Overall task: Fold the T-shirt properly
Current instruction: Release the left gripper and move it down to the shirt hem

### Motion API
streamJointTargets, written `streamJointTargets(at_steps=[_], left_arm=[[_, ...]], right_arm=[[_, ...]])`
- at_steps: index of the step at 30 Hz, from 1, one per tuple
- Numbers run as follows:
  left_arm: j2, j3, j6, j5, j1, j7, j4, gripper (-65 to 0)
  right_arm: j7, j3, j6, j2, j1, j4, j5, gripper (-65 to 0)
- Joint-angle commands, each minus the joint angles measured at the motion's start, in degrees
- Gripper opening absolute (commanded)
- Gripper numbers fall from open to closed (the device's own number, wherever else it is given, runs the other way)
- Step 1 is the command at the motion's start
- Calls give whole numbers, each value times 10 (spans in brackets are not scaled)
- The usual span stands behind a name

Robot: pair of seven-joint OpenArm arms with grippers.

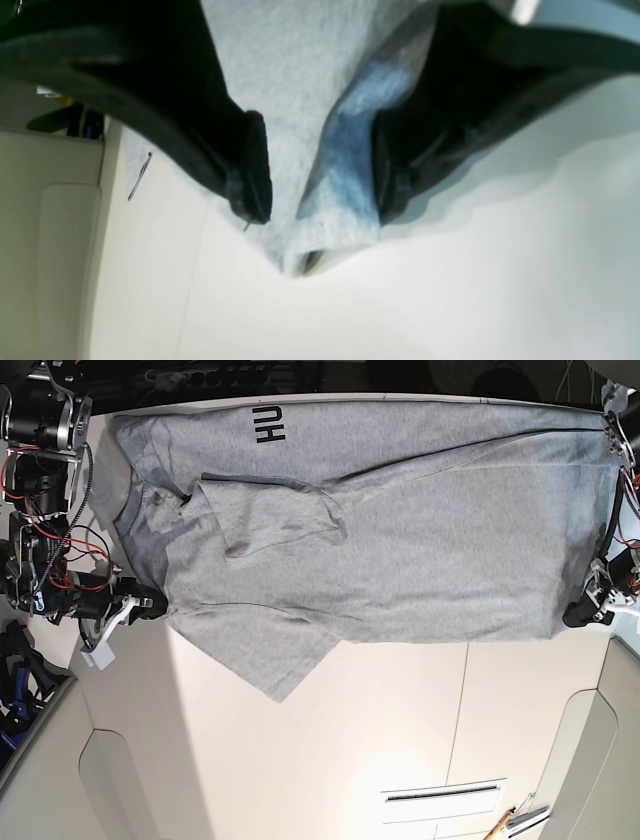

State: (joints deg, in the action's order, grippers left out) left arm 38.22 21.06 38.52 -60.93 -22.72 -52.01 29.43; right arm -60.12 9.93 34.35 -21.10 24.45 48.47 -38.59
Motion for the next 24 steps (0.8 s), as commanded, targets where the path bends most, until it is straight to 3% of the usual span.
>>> streamJointTargets(at_steps=[1, 5, 20, 24], left_arm=[[16, 2, 12, -12, -13, 14, 6, -315], [16, 2, 15, -9, -13, 42, 6, -315], [3, 2, 15, -12, -13, 19, 6, -315], [-7, 2, 15, -12, -13, 22, 6, -392]], right_arm=[[-14, -2, -5, -6, 6, 3, 21, -650], [-14, -2, -5, -6, 6, 3, 21, -650], [-14, -2, -5, -6, 6, 3, 18, -650], [-14, -2, -5, -6, 6, 3, 10, -650]])
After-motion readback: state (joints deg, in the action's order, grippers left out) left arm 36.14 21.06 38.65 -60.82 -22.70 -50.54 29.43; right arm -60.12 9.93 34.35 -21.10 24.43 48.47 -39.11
